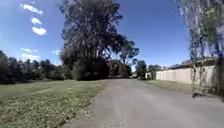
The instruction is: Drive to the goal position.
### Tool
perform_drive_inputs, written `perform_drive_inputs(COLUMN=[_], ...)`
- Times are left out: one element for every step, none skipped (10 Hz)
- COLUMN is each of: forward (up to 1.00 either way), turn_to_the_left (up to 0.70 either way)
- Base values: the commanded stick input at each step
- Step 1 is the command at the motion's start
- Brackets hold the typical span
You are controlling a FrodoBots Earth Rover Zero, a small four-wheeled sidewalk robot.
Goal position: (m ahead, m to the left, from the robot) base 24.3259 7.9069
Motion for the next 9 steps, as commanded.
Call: perform_drive_inputs(forward=[1.00, 1.00, 1.00, 1.00, 1.00, 1.00, 1.00, 1.00, 1.00], turn_to_the_left=[0.00, 0.00, 0.00, 0.00, 0.00, 0.00, 0.00, 0.00, 0.00])
